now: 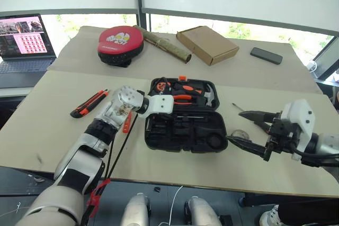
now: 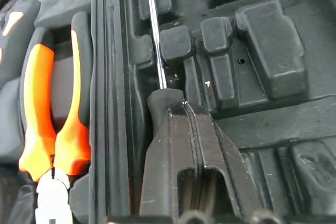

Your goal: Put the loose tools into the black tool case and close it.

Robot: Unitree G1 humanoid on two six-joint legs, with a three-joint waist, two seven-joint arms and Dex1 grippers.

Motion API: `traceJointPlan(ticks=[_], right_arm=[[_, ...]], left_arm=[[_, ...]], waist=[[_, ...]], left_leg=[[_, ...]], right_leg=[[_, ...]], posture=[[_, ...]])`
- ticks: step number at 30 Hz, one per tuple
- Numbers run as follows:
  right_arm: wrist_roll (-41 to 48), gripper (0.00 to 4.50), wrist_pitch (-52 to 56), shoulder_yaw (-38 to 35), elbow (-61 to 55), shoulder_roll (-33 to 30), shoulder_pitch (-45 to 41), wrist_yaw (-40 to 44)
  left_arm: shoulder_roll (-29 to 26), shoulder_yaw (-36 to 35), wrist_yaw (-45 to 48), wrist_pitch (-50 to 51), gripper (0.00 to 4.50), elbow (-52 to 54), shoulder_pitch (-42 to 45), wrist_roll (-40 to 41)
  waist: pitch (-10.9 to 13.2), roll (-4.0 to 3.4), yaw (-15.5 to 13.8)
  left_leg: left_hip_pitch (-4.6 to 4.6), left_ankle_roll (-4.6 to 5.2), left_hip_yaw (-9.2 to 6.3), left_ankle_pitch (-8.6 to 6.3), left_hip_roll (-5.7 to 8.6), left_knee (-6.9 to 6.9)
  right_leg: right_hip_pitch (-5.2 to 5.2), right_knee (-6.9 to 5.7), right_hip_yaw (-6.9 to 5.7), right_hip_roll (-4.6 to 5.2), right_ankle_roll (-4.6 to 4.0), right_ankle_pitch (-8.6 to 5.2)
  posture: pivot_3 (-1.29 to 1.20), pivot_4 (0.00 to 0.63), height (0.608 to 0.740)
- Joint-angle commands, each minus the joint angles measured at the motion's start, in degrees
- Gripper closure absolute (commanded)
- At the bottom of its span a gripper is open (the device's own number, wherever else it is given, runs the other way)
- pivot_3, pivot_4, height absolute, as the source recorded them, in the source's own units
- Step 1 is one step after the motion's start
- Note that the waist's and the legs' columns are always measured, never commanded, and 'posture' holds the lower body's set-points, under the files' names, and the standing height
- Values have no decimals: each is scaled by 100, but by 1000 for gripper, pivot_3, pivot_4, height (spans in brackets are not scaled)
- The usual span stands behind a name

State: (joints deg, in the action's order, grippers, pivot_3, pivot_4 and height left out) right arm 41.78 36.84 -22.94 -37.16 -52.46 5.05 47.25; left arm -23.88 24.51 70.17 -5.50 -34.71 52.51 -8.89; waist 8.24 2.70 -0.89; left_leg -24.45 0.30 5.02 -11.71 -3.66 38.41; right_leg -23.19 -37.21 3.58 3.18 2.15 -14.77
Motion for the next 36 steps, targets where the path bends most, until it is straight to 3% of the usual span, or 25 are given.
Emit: traceJointPlan(ticks=[1,5,8,11,14,18,22,26,29,36], right_arm=[[58,0,-9,-237,-193,11,56,-63],[-52,0,-10,-374,-220,-5,239,-97],[-377,0,-65,-938,-34,104,833,-125],[-426,0,2,-1751,210,374,1512,-64],[-647,0,-164,-2693,634,753,2443,167],[-909,0,-428,-3082,1220,841,2906,354],[-1190,0,-650,-2731,1729,568,2718,481],[-1495,0,-765,-2020,2291,222,1930,341],[-1951,0,-806,-776,3276,-91,477,206],[-2808,0,-1147,795,4897,-57,-1224,117]], left_arm=[[39,-98,29,162,4454,-157,137,30],[70,-489,485,632,4454,453,162,725],[-44,-1059,810,2062,4454,1428,209,1696],[-332,-1506,1157,3102,3824,2224,133,2553],[-667,-1906,1349,3925,2738,2760,11,3272],[-883,-2018,1229,4050,1387,3175,-177,3476],[-1073,-1957,1369,4315,10,3661,-335,3783],[-1136,-2035,1303,4734,10,3894,-406,4194],[-1371,-1952,1425,4699,10,4227,-588,4259],[-1581,-1909,1272,4592,10,4525,-737,4246]], waist=[[0,0,12],[1,-1,27],[3,-2,13],[1,-7,23],[2,-22,28],[-6,-49,33],[-5,-49,121],[-7,-57,201],[-2,-60,280],[8,-79,163]], left_leg=[[8,1,0,0,0,0],[6,2,-1,1,-2,0],[-23,3,-9,2,-2,0],[-33,10,-12,-3,0,1],[-27,11,-13,-4,-1,-2],[-6,11,-12,-4,2,-2],[13,9,-8,-3,2,-1],[22,8,-8,-1,-2,-4],[26,8,-5,-1,-3,-12],[15,8,-6,0,9,-26]], right_leg=[[7,2,0,1,1,0],[4,1,1,-1,1,1],[-15,2,-6,-1,2,0],[-20,5,-11,2,8,-4],[-17,4,-11,0,7,-6],[2,8,-11,3,6,-8],[14,11,-2,4,10,-11],[15,9,8,-3,9,-11],[12,9,16,-9,0,-6],[1,10,15,-4,-1,-13]], posture=[[0,150,740],[0,150,740],[0,150,740],[0,150,740],[0,150,740],[0,150,740],[0,150,740],[0,150,740],[0,150,740],[0,150,740]])
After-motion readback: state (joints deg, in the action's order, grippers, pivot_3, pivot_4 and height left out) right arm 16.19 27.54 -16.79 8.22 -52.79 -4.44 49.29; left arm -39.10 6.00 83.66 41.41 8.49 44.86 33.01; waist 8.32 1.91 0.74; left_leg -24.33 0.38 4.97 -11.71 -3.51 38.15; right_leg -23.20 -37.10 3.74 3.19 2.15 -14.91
